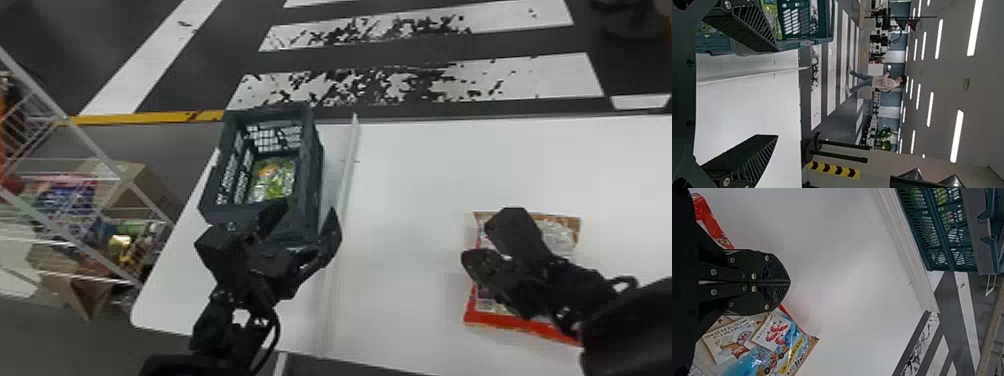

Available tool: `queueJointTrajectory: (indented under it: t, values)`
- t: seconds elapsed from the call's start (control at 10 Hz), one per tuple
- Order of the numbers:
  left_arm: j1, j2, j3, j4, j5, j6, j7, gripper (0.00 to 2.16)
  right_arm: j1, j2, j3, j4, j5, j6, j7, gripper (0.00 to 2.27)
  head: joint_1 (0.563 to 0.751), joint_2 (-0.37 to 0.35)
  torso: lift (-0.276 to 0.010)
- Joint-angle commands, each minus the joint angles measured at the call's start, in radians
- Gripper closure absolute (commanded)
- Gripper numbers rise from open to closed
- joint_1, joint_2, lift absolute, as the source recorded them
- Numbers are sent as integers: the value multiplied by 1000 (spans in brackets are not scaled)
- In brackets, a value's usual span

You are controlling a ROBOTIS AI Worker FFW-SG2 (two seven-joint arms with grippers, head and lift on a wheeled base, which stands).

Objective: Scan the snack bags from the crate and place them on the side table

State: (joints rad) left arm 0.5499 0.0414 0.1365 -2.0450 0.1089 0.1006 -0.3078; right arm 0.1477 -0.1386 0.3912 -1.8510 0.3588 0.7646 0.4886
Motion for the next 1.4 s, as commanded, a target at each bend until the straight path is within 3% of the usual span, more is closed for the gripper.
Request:
queueJointTrajectory:
  t: [0.0, 1.3]
  values:
    - [-1, 0, 0, 0, 2, 0, -1, 90, 3, -15, -11, -2, -1, -1, 4, 2243, 695, 249, -94]
    - [8, -2, -14, -7, 0, 0, -2, 90, 98, -113, -135, -89, -15, -29, 74, 2243, 695, 137, -94]
